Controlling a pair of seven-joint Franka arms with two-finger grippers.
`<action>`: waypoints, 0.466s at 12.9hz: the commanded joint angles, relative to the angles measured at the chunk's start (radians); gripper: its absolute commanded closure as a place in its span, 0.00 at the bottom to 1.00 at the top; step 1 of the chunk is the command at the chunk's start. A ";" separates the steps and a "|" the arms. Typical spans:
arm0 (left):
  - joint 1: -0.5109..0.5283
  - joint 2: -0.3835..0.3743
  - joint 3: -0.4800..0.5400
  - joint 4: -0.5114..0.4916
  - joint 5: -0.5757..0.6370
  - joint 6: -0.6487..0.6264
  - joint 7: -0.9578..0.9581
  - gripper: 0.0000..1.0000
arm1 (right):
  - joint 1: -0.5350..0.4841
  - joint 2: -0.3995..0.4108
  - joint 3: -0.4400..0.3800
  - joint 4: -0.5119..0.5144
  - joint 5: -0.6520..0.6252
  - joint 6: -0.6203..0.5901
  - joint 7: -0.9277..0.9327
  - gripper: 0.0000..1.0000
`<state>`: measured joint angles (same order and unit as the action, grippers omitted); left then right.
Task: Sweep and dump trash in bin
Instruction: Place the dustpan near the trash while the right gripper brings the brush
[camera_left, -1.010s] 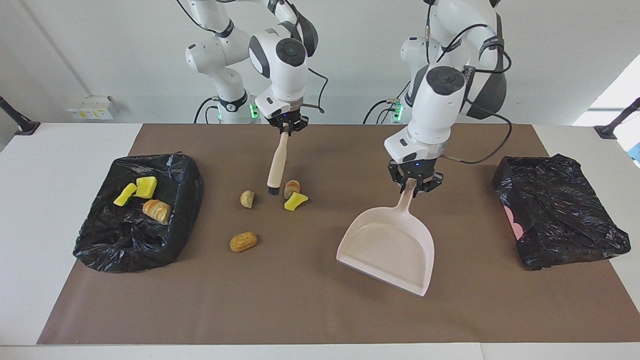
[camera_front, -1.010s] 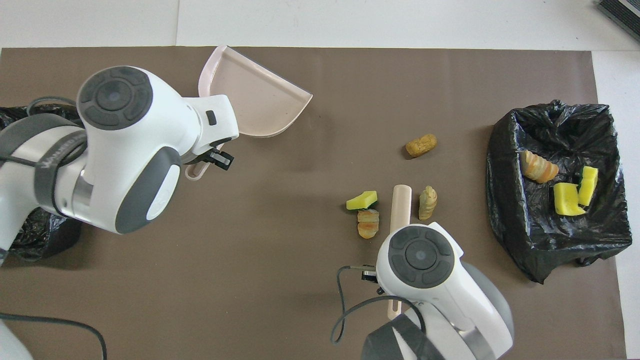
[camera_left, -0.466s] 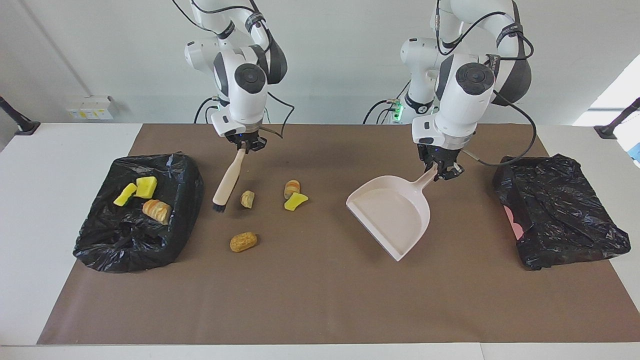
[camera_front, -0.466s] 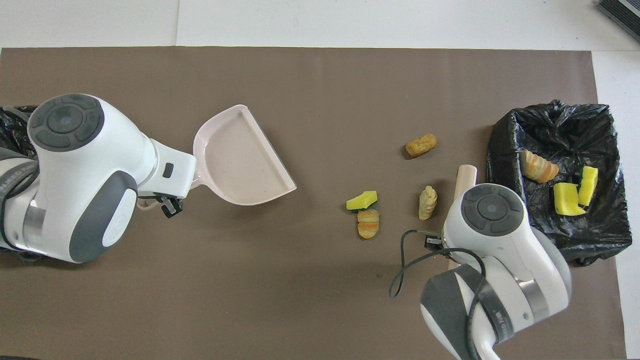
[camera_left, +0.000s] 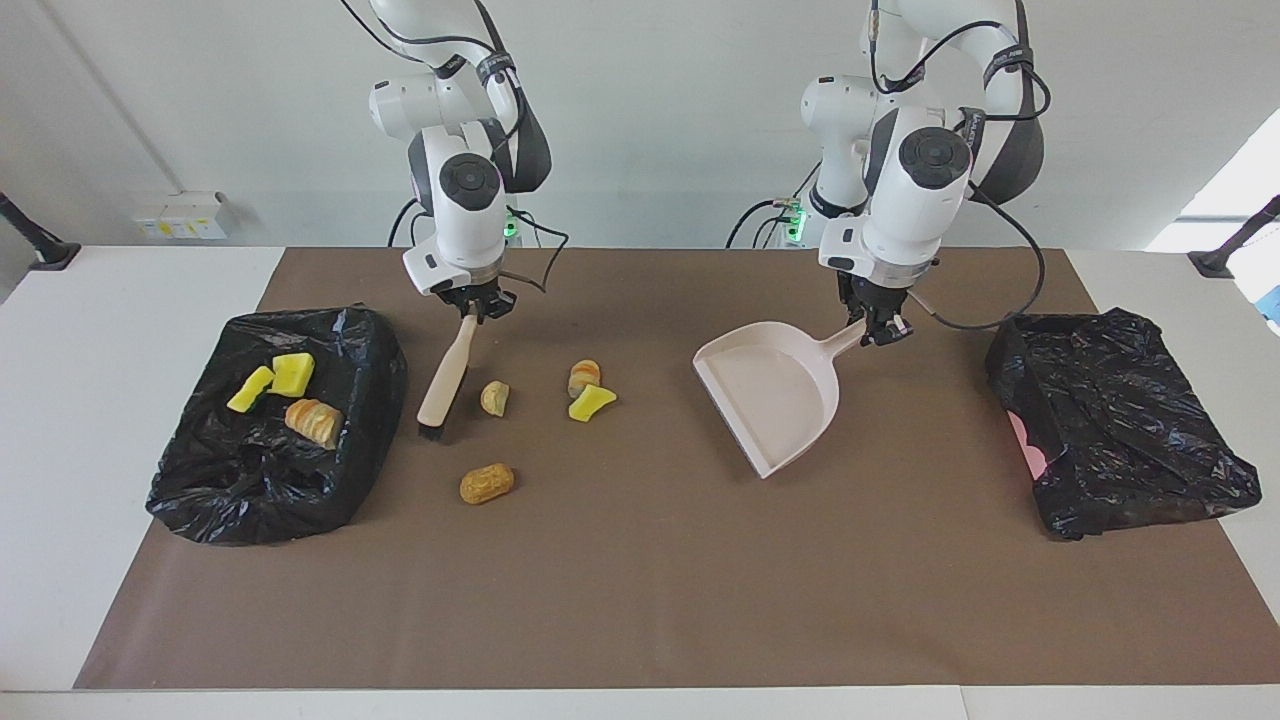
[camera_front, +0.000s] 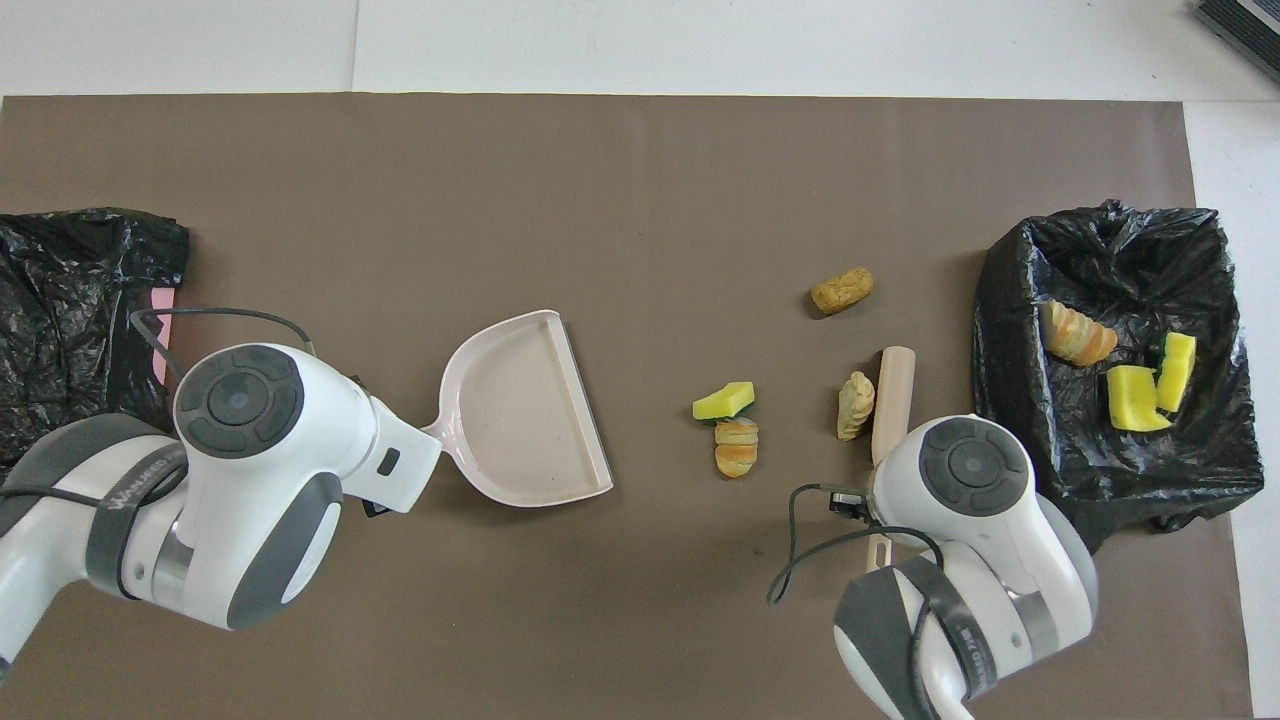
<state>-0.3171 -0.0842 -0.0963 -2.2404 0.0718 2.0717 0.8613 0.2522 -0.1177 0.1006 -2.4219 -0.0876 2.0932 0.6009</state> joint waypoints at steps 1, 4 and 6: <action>-0.037 -0.026 0.010 -0.053 0.013 0.047 -0.004 1.00 | 0.070 0.018 0.004 -0.006 0.066 0.028 -0.004 1.00; -0.054 -0.026 0.009 -0.067 0.011 0.053 -0.031 1.00 | 0.149 0.059 0.005 0.018 0.112 0.086 -0.016 1.00; -0.054 -0.009 0.009 -0.071 0.003 0.076 -0.041 1.00 | 0.221 0.134 0.005 0.088 0.144 0.090 -0.004 1.00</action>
<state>-0.3575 -0.0839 -0.0971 -2.2782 0.0718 2.1046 0.8408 0.4249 -0.0707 0.1046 -2.4037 0.0060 2.1706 0.6033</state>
